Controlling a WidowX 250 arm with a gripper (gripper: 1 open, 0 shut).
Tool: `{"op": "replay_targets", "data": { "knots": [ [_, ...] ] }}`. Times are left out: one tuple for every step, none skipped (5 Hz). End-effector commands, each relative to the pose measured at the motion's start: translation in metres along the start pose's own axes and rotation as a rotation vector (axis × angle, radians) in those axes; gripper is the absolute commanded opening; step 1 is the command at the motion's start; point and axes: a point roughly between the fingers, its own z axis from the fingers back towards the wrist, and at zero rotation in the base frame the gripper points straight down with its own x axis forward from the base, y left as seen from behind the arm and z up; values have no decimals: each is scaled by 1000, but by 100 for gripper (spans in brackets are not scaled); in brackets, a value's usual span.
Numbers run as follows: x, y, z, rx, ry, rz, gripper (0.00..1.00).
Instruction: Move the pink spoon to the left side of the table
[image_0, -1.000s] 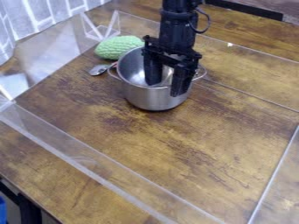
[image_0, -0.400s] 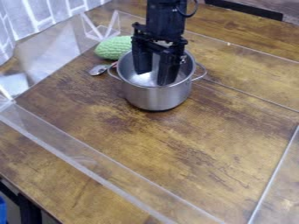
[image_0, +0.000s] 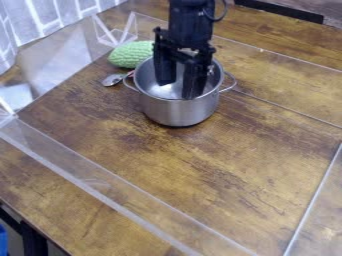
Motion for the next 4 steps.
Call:
{"op": "replay_targets", "data": {
  "knots": [
    [6,2,3,9,-46,11,0],
    [7,-3,6,22,-48,-75,0],
    [6,-9,12,33,-54,-164,100],
    [7,-3,23,40,-66,-218,100]
  ]
}}
